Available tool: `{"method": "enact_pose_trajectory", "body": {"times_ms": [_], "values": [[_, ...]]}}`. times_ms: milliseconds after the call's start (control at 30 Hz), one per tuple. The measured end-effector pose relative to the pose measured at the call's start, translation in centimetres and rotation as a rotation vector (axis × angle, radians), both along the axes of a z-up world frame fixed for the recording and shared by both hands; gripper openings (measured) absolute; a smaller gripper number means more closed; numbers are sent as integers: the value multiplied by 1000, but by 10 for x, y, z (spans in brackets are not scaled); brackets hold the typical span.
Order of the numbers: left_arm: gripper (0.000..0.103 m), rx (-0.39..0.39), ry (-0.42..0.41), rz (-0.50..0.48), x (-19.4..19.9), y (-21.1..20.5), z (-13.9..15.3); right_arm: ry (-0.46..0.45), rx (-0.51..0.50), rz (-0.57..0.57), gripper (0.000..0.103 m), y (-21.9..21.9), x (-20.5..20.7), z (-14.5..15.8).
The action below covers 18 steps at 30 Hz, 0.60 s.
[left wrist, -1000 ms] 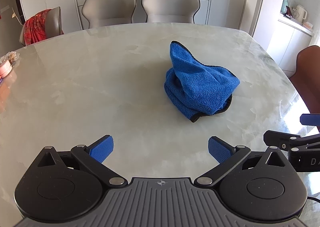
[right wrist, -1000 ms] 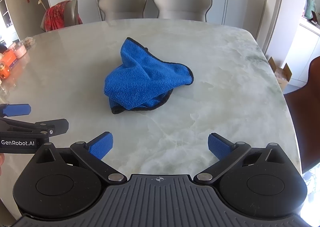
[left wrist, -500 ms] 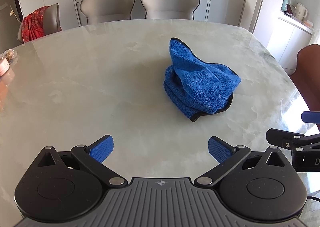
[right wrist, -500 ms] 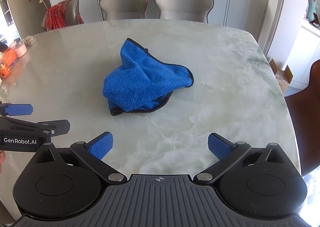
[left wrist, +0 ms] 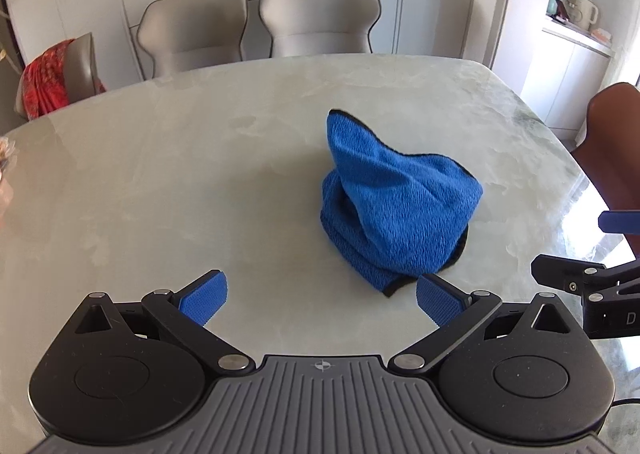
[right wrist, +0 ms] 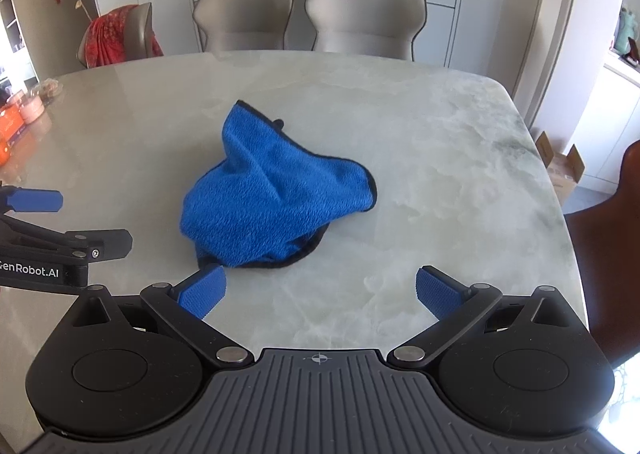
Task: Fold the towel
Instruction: 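Move both grippers toward the crumpled blue towel, then close both grippers on the towel's edge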
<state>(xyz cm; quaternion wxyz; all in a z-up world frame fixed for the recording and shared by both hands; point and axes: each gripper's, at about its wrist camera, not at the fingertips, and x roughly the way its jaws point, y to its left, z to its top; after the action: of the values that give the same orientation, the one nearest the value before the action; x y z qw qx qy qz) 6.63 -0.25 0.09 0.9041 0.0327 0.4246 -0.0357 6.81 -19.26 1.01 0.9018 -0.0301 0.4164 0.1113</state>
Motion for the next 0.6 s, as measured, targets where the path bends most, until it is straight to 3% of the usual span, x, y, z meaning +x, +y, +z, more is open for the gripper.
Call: {"method": "enact_pose_trajectory", "body": {"times_ms": [367,600], "values": [[103,-58,-26,-130,71,11,16,-71,88,18,102,-15,61,5],[103,-122,23,-289,130,16,14,-41,140,3,91,-22,105,-13]]}}
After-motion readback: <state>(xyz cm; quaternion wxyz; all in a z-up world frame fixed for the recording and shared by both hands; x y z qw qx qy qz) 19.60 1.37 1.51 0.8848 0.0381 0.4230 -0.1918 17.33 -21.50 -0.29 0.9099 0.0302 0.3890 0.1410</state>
